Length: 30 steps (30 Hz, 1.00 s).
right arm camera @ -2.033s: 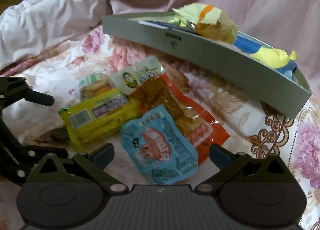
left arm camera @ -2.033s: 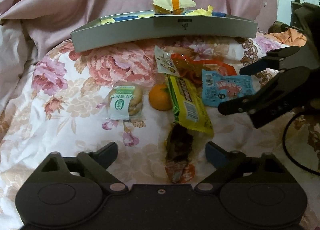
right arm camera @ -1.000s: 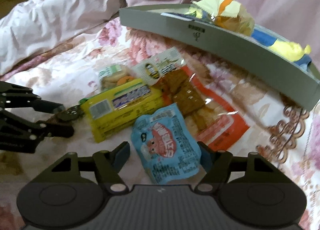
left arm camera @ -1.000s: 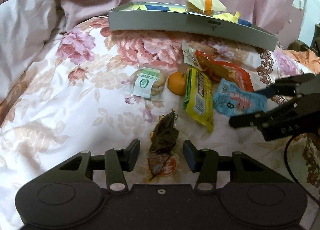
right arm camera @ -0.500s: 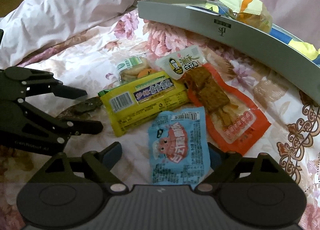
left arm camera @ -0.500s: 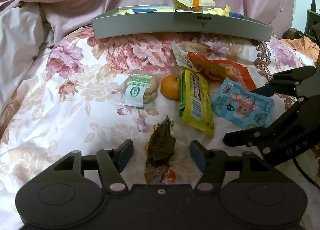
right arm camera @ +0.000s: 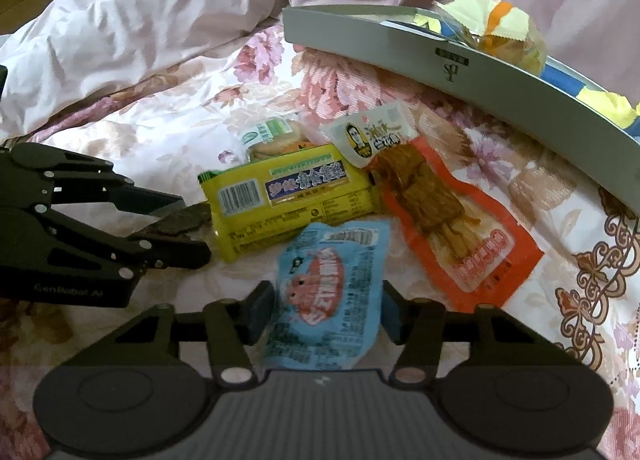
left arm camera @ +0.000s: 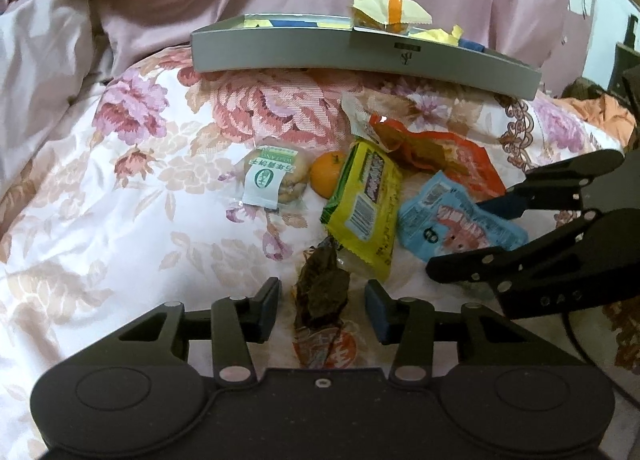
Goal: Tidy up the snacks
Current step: 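Move the left gripper to the brown dried-meat bag while the right gripper approaches the blue fish-print pouch, then close the left gripper on the brown bag while the right gripper grasps the blue pouch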
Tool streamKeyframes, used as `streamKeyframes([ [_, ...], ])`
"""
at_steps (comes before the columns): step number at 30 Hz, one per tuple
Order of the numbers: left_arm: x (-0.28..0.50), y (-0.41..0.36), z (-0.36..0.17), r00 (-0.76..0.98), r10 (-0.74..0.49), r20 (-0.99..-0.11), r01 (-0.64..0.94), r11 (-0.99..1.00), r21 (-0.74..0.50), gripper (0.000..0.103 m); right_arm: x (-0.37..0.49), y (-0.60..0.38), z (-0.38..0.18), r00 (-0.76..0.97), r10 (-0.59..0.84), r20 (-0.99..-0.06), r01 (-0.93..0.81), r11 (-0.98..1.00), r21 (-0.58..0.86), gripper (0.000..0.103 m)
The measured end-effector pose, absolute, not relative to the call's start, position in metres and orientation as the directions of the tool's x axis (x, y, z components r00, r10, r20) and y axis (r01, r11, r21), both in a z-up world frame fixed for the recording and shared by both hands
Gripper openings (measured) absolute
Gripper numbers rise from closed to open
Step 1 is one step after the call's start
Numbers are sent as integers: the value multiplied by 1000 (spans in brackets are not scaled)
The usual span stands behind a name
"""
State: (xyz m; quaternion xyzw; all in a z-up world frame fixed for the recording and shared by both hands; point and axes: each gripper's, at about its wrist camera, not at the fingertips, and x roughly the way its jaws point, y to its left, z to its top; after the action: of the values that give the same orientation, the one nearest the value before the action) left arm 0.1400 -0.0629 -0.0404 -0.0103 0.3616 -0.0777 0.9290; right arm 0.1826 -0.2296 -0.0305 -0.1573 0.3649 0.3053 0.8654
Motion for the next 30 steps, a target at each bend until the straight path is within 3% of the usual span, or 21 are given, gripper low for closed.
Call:
streamKeyframes([
  [4,138,-64,-40,728,-162,-667,131,987,-96,47,177,-225,-30,568,405,-716,-655,750,-96,55],
  [9,136,-68,-38,723,-142,-676,86,989,-117,47,159,-211,-33,640,364,-676,-683,673,-285,54],
  [13,132,-76,-37,721,-128,-681,67,991,-115,47,157,-210,-33,654,356,-667,-681,661,-315,54],
  [23,128,-79,-31,696,-197,-690,26,968,-250,47,144,-206,-36,713,314,-627,-664,587,-462,54],
  [30,109,-82,-30,711,-191,-677,11,965,-261,47,138,-209,-36,742,301,-599,-645,562,-518,53],
])
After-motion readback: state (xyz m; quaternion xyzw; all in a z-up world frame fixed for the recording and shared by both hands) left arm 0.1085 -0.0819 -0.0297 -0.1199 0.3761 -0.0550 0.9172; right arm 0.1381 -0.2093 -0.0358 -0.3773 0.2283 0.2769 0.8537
